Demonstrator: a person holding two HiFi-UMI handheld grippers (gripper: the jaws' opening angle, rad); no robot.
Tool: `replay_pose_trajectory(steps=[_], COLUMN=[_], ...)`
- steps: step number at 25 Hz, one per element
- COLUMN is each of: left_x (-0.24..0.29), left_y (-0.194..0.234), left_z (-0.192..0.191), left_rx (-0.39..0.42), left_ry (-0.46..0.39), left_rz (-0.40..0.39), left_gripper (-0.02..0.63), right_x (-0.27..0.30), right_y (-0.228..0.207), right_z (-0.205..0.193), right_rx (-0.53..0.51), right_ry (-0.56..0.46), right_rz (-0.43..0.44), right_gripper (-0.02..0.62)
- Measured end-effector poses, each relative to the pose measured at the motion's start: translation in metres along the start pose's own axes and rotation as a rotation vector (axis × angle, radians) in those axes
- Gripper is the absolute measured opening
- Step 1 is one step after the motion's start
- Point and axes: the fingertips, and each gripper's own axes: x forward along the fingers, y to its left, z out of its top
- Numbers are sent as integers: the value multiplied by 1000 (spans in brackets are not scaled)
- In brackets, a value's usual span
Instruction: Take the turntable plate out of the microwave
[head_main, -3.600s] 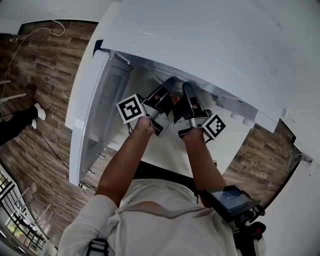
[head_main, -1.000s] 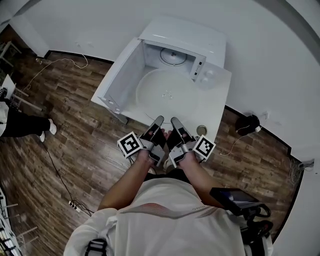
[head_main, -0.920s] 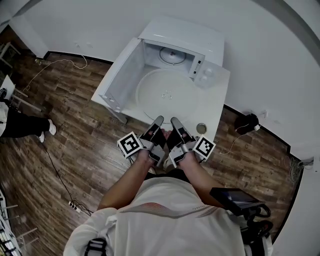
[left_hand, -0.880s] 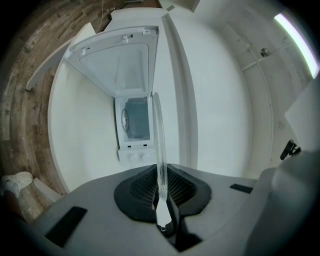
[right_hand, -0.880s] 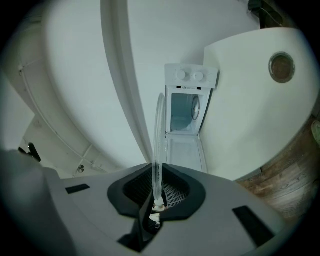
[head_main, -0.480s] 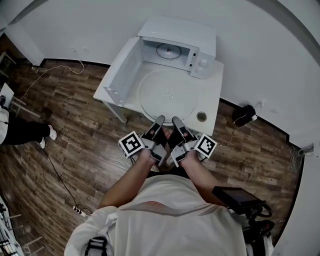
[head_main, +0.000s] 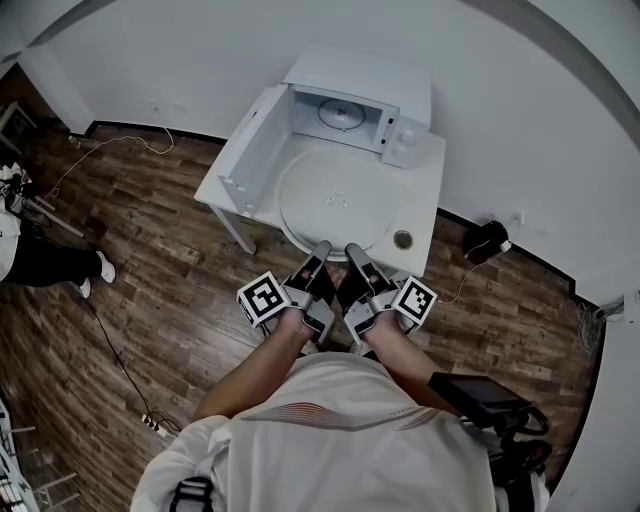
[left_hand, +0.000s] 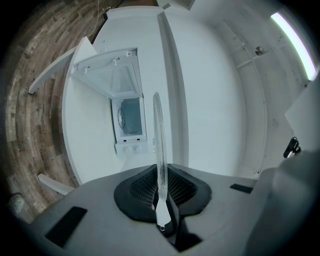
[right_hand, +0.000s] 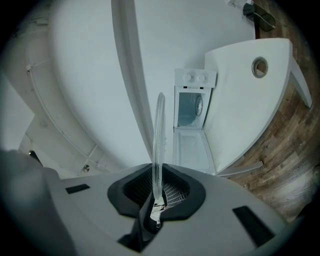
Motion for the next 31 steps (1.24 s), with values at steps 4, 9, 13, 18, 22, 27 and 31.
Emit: replay_pose_trajectory(steps=[4, 9, 13, 18, 22, 27, 31], left_x=[1, 3, 10, 19, 22, 24, 27], left_y=[-3, -10, -10, -10, -4, -1, -3], left_z=[-7, -18, -27, -27, -23, -14, -36], left_rx=[1, 6, 8, 14, 12, 14, 27], left_ry=[-14, -30, -43, -47, -59, -62, -65], left_rz=[4, 8, 10, 13, 32, 35, 39], left_gripper=[51, 51, 51, 51, 51, 51, 51], right_x=[-6, -15, -21, -18, -13, -4, -24], right_y=[1, 7, 8, 9, 7, 3, 5], right_z=[4, 9, 19, 27, 31, 30, 40], right_rx=[-1, 0, -5, 0, 3, 10, 9], right_ry=[15, 35, 53, 59, 71, 71, 73], right_rz=[0, 4, 5, 9, 7, 4, 13], right_gripper=[39, 40, 40, 40, 40, 40, 40])
